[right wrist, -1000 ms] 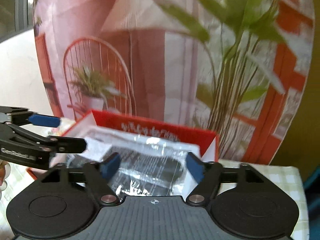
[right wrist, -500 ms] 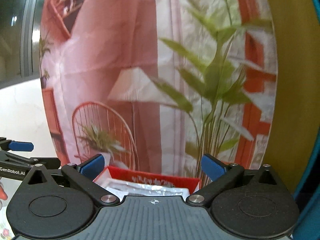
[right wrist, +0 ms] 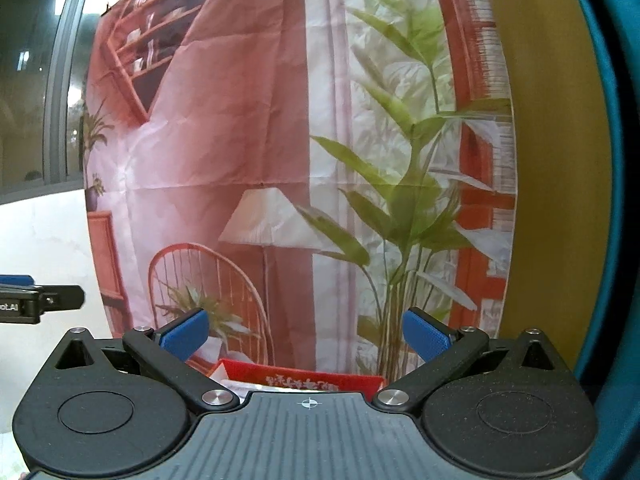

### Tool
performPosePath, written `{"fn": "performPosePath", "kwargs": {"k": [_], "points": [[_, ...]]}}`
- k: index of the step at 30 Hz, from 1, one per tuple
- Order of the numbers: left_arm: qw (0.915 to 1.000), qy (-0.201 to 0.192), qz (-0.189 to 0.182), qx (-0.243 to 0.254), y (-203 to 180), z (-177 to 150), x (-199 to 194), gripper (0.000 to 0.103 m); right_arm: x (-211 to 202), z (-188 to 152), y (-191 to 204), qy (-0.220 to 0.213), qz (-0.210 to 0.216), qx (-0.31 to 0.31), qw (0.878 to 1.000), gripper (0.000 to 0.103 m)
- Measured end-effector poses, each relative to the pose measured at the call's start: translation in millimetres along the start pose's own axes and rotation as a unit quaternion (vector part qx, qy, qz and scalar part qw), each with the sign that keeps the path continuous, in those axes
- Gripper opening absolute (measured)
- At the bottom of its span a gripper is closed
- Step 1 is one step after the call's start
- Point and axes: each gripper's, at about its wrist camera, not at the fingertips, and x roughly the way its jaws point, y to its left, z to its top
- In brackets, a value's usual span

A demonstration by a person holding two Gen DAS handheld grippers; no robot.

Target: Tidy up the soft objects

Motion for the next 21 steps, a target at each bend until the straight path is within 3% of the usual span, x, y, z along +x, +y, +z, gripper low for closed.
{"fn": "performPosePath", "kwargs": {"k": [8,21], "points": [[0.9997,0.000,0.020,-0.013,11.7,-1.1,-8.5,0.103,-1.9,-3.9,1.0,0.011,0.001,0.014,1.000,0.103],[0.9997,0.006,0.020,-0.016,10.9,-1.6,-9.0,0.103,-6.5,-2.6,4.9,0.005,0.003,0.004,1.000,0.103]]}}
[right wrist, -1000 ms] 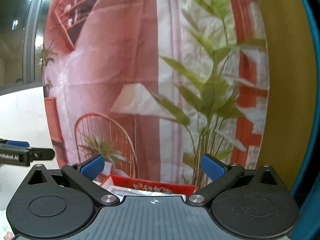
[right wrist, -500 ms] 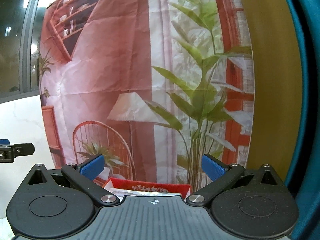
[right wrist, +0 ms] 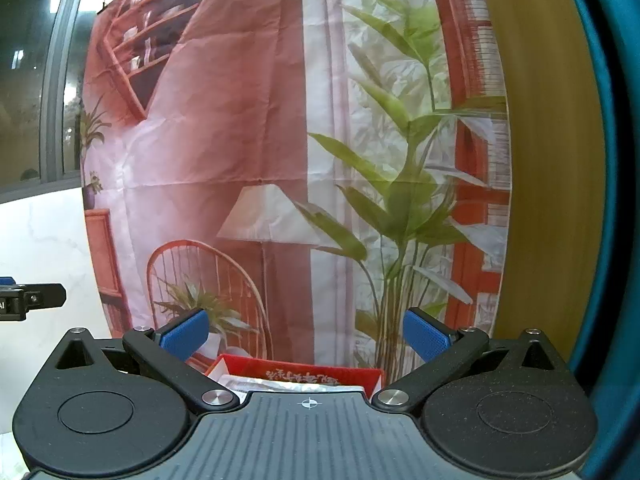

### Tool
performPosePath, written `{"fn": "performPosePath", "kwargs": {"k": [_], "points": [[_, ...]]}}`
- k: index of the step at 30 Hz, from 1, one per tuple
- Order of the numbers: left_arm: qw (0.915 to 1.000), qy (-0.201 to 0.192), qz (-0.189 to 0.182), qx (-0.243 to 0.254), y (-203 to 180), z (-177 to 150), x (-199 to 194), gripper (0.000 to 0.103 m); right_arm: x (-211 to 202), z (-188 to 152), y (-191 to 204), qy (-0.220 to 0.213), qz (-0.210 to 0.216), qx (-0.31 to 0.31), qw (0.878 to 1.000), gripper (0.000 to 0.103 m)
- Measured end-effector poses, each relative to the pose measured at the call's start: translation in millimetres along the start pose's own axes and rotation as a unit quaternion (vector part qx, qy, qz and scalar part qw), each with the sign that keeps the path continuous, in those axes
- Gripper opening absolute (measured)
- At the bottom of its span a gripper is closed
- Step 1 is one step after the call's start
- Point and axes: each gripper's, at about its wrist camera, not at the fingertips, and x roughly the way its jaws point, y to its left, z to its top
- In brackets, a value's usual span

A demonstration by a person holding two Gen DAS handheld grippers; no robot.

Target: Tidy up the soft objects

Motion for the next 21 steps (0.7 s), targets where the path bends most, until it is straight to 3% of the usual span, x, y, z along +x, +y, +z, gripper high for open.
{"fn": "performPosePath", "kwargs": {"k": [21], "points": [[0.9999,0.006,-0.004,0.009,1.1,-2.9,-1.2,0.103,-3.5,-0.4,-0.6,0.001,-0.003,0.009,1.000,0.103]]}}
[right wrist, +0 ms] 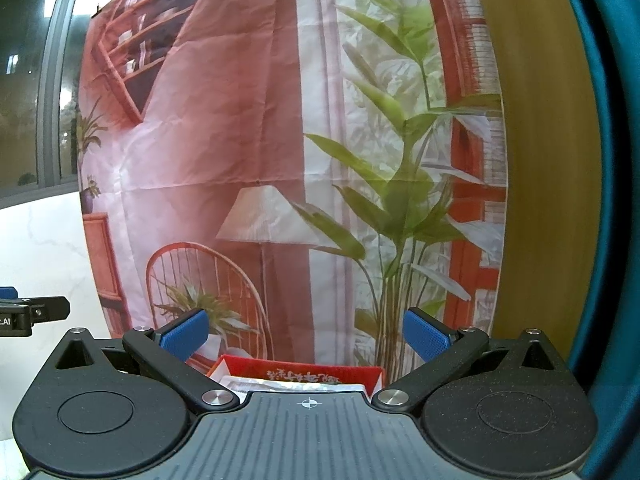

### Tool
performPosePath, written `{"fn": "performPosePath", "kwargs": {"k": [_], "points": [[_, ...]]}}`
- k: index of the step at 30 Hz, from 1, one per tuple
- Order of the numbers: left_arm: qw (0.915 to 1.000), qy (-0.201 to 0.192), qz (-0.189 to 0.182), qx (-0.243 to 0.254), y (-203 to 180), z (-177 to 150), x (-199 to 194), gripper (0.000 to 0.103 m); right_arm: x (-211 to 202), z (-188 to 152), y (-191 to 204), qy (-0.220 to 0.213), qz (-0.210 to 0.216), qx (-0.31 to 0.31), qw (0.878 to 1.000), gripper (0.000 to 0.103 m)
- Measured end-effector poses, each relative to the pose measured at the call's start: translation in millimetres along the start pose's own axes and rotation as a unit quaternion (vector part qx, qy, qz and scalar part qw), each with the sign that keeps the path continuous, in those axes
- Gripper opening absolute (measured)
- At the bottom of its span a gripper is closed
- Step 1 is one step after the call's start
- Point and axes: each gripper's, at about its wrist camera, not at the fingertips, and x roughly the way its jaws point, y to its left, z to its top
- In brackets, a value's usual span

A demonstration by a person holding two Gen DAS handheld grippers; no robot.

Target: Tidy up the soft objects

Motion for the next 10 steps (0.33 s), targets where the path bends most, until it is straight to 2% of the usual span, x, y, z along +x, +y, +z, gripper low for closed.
{"fn": "performPosePath", "kwargs": {"k": [10], "points": [[0.9999,-0.002,-0.011,0.009,3.2,-2.1,-0.6,0.103,1.2,0.8,-2.8,0.003,0.007,0.006,1.000,0.103]]}}
